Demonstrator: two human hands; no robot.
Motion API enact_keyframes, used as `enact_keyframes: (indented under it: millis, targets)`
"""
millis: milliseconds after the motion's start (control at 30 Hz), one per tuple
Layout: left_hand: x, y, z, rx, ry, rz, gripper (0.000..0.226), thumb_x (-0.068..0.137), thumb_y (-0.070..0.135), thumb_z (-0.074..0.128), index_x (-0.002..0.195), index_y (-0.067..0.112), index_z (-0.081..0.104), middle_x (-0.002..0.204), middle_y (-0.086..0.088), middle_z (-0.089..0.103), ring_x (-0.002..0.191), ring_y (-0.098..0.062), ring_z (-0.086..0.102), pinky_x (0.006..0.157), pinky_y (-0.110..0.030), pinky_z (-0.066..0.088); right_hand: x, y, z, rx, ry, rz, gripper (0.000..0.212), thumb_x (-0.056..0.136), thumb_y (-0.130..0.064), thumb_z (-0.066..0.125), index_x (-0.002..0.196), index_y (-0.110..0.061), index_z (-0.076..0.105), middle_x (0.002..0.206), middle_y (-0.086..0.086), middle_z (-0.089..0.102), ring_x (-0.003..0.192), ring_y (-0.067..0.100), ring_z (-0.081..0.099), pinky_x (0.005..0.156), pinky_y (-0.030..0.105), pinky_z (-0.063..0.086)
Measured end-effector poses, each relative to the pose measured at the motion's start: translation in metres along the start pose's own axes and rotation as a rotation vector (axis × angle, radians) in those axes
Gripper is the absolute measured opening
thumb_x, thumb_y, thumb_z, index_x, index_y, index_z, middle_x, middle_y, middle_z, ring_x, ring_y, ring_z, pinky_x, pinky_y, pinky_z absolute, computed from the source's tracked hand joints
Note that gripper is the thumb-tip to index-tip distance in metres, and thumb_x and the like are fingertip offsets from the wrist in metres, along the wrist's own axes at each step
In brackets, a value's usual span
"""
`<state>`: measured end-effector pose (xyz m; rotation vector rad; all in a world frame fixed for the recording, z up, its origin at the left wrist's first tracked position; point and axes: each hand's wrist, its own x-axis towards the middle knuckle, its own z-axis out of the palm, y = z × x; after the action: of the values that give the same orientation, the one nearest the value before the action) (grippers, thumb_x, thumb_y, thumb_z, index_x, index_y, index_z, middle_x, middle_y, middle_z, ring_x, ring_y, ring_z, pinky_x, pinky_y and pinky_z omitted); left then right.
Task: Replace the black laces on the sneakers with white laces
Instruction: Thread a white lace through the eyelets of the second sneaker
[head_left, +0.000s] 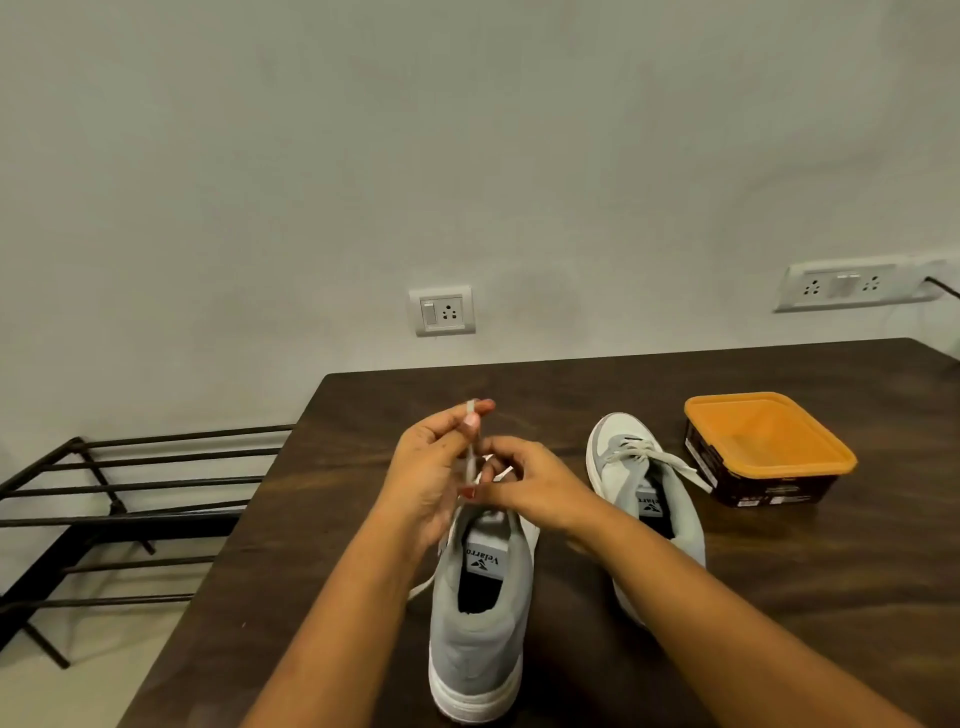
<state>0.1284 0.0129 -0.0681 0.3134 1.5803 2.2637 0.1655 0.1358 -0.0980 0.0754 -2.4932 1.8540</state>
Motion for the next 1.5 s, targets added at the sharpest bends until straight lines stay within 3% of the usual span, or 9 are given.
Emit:
enact_keyframes:
  millis: [167,500,700,867,1000,1133,1300,1400,1500]
  targets:
    - [0.0,-0.009,0.014,-0.023,0.093,0.03,0.017,0.093,0.012,0.055,0.099,0.015,0.07,0.107,0.006,0.067,0.099,-0.011,0.061,0.07,-0.029,0.057,-0.002,-0.002,-0.005,0.008,0.014,0.019,0.013,0.092,-0.016,0.063,0.094,-0.005,0.068,0.074,-0.004,0.061,0.06,-0.003,0.052,0.059,0.013,0.041]
    - [0.022,-0.017,-0.047,-0.136,0.639,-0.016,0.021,0.097,0.007,0.048,0.079,0.011,0.06,0.088,-0.005,0.057,0.076,-0.011,0.053,0.078,-0.029,0.051,-0.01,-0.002,-0.053,0.013,0.098,0.137,0.028,0.101,-0.023,0.044,0.085,-0.015,0.065,0.061,-0.005,0.051,0.054,0.003,0.046,0.05,0.016,0.031]
    - [0.023,-0.029,-0.059,0.038,0.461,-0.229,0.014,0.094,0.005,0.054,0.081,0.002,0.06,0.078,-0.01,0.057,0.07,-0.016,0.055,0.049,-0.02,0.055,0.0,0.018,-0.038,-0.227,0.129,0.161,0.014,0.095,-0.014,0.055,0.095,-0.019,0.068,0.075,-0.002,0.058,0.064,0.006,0.052,0.063,0.021,0.044]
    - [0.013,-0.012,-0.031,0.058,0.196,-0.047,0.009,0.089,0.002,0.057,0.087,0.001,0.066,0.07,-0.009,0.059,0.064,-0.014,0.057,0.056,-0.018,0.054,0.004,0.01,-0.001,-0.277,0.022,-0.023,0.044,0.086,-0.014,0.069,0.127,-0.023,0.057,0.092,-0.004,0.055,0.067,0.0,0.049,0.059,0.008,0.041]
    - [0.005,-0.004,-0.016,0.459,0.015,0.12,0.013,0.085,0.007,0.066,0.095,0.001,0.072,0.081,0.0,0.065,0.048,-0.001,0.054,0.043,-0.013,0.041,0.009,0.01,0.012,-0.29,0.058,-0.146,0.016,0.09,-0.012,0.062,0.105,-0.008,0.068,0.079,-0.013,0.057,0.065,-0.004,0.054,0.062,0.01,0.039]
    - [0.01,-0.011,-0.02,0.585,0.153,0.206,0.011,0.083,0.012,0.069,0.093,0.013,0.075,0.093,0.004,0.071,0.058,0.001,0.058,0.045,-0.01,0.041,0.008,0.009,-0.006,-0.335,0.163,-0.122,0.014,0.094,-0.018,0.058,0.091,-0.013,0.07,0.076,-0.009,0.062,0.06,-0.006,0.05,0.058,0.01,0.037]
    - [0.018,-0.018,-0.043,0.62,0.432,0.079,0.012,0.083,0.026,0.071,0.093,0.02,0.074,0.097,-0.002,0.072,0.092,-0.014,0.063,0.077,-0.023,0.043,0.005,0.012,-0.042,-0.606,0.179,0.001,0.024,0.097,-0.032,0.052,0.074,-0.029,0.058,0.08,-0.008,0.054,0.073,0.011,0.053,0.07,0.031,0.046]
    - [0.021,-0.019,-0.049,0.649,0.537,-0.032,0.019,0.086,0.034,0.067,0.092,0.017,0.074,0.088,-0.011,0.069,0.085,-0.027,0.063,0.076,-0.033,0.048,0.0,0.017,-0.052,-0.71,0.137,0.07,0.024,0.097,-0.036,0.051,0.078,-0.025,0.061,0.093,-0.004,0.047,0.091,0.015,0.052,0.082,0.029,0.044]
    - [0.02,-0.016,-0.057,0.651,0.592,-0.11,0.025,0.089,0.035,0.062,0.083,0.012,0.071,0.08,-0.008,0.066,0.067,-0.02,0.062,0.061,-0.028,0.048,-0.003,0.015,-0.06,-0.621,0.181,0.093,0.022,0.098,-0.029,0.05,0.082,-0.023,0.064,0.086,-0.003,0.057,0.081,0.014,0.055,0.067,0.023,0.042]
